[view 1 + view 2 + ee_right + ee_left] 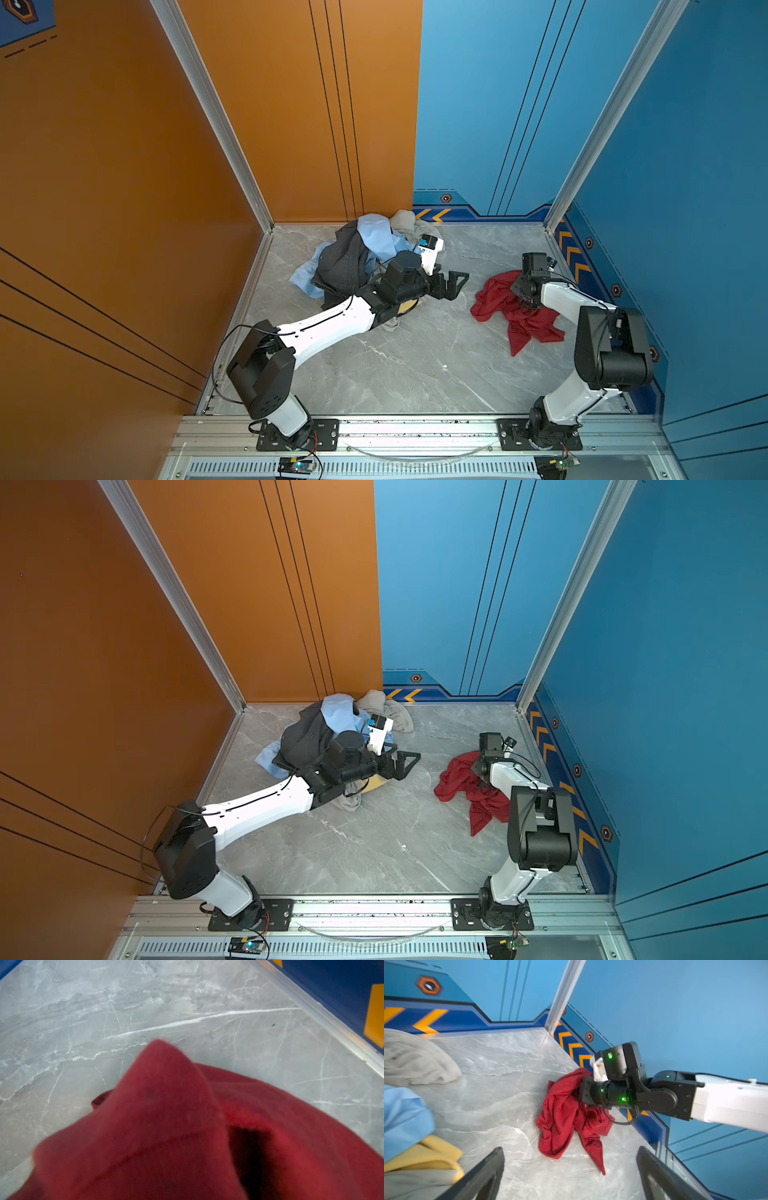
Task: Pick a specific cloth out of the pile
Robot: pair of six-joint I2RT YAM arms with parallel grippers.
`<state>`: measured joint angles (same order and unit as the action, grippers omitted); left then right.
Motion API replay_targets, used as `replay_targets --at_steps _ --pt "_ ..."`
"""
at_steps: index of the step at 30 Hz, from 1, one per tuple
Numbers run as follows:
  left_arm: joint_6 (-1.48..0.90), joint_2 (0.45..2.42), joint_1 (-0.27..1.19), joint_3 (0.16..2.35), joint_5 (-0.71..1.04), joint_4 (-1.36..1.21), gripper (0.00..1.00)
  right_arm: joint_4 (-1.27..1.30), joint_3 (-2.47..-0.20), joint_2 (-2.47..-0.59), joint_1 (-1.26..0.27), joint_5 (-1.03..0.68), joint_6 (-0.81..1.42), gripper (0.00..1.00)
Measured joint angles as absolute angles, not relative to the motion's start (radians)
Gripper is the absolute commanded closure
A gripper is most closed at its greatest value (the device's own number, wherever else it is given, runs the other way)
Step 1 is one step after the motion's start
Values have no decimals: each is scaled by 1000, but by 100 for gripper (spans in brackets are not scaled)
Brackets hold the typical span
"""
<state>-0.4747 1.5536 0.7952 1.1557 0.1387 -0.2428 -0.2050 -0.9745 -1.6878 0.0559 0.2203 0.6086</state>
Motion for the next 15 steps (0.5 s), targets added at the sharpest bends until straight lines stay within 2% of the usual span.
replay_targets --at_steps 5,8,12,15 --pt "-452 1426 741 1108 33 -160 2 -211 -990 -1728 67 184 623 92" --pt "-434 1344 708 1096 -15 -96 2 -211 -1009 -1760 80 155 630 84" --pt "-402 1241 664 1088 -72 -18 2 -210 -1017 -1771 98 125 638 67" --pt "-369 1179 627 1084 -110 42 2 -218 -1018 -1755 99 123 633 51"
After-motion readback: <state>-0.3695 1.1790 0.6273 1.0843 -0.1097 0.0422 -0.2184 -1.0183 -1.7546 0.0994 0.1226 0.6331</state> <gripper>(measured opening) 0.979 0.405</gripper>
